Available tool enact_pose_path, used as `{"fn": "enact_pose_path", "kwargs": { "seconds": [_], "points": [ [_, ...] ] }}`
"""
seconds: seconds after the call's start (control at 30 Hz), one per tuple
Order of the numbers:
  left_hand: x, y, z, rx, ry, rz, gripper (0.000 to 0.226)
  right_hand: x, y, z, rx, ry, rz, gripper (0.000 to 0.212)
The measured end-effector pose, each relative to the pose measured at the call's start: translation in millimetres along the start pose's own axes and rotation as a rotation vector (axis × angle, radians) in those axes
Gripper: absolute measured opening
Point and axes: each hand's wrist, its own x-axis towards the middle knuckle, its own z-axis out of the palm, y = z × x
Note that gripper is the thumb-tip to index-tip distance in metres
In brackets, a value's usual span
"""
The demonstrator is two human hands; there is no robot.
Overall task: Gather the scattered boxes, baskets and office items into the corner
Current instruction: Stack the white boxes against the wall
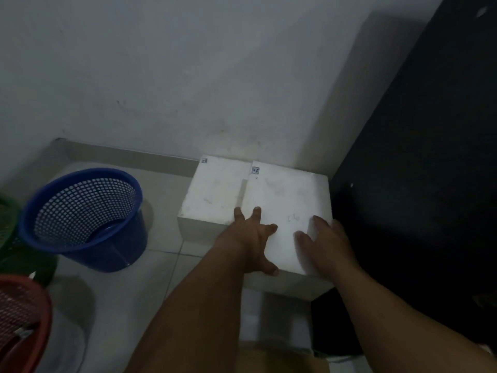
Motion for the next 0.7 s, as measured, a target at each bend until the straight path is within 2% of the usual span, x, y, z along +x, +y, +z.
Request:
{"fn": "enact_pose_path", "kwargs": {
  "seconds": [0.1,0.2,0.3,0.4,0.53,0.7],
  "points": [
    [6.7,8.0,-4.4,0.124,0.069,0.089,0.073,-16.3,-5.5,2.0,-0.324,-0.014,-0.229,0.058],
    [18.1,14.7,-5.2,0.179,0.083,0.143,0.059,-19.1,-6.4,13.6,-0.361,-0.107,-0.322,0.055],
    [34.4,17.0,-5.4,0.239,0.089,0.159,0.059,-6.3,-5.1,13.0,-0.348,-0.223,-0.267,0.063],
    [53.0,18.8,-9.5,0.254,0.087,0.144,0.059,16.5,-3.6,1.5,-0.438,-0.327,-0.242,0.080],
    [72.9,22.6,-24.5,0.255,0.073,0.115,0.067,48.1,-4.7,-9.2,-0.552,-0.334,-0.224,0.105],
    [103.8,14.1,-26.5,0.182,0.080,0.070,0.068,84.2,-11.9,-10.6,-0.601,-0.361,-0.216,0.108]
  ]
}}
